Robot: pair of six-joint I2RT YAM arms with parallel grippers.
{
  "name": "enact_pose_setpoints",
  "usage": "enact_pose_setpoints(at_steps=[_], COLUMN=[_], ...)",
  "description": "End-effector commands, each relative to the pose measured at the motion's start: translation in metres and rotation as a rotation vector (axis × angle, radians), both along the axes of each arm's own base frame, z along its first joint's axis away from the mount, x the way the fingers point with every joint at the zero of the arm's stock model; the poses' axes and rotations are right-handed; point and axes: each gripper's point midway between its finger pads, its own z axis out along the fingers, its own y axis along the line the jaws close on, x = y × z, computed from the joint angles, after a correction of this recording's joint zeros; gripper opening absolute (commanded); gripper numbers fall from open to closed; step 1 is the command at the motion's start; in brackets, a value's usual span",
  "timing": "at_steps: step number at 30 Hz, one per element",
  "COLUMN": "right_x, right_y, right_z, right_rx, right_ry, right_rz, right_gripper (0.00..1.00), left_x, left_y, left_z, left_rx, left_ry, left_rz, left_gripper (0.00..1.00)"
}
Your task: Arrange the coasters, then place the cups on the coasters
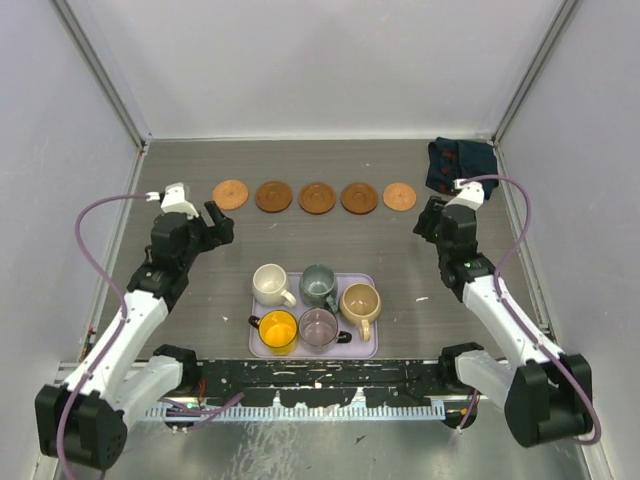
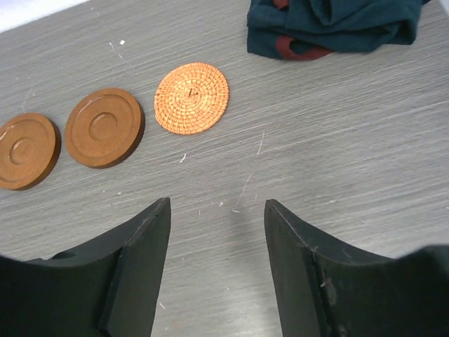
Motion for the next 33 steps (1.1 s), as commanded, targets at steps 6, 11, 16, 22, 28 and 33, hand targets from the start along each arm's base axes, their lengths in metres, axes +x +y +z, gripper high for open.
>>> enact_pose_setpoints(at_steps=[6, 11, 16, 22, 28, 33], right_x=[-0.041, -0.049, -0.050, -0.048, -0.060, -0.087], right_y=[-0.004, 0.002, 0.003, 0.020, 0.046, 0.057], right_z=[0.002, -0.005, -0.012, -0.018, -0.010, 0.001], right_rx=[0.045, 0.068, 0.076, 0.129, 0.214, 0.184], right_ry=[0.025, 0.079, 0.099, 0.133, 0.103, 0.154], right_rz=[-0.012, 0.020, 0.016, 0.087, 0.212, 0.238], right_gripper=[0.68, 0.72, 0.77, 0.78, 0.66, 0.65], left_x=[-0.045, -0.062, -0.071, -0.076, -0.085, -0.095], left_y=[0.033, 0.043, 0.045, 0.038, 0.016, 0.003], left_z=[0.019, 0.013, 0.004, -0.009, -0.020, -0.022], left_rx=[-0.023, -0.012, -0.014, -0.032, -0.065, -0.060], left_ry=[-0.061, -0.026, 0.010, 0.057, 0.088, 0.089], left_rz=[0.158, 0.203, 0.209, 0.180, 0.086, 0.025], left_gripper=[0.87, 0.87, 0.87, 0.87, 0.87, 0.87])
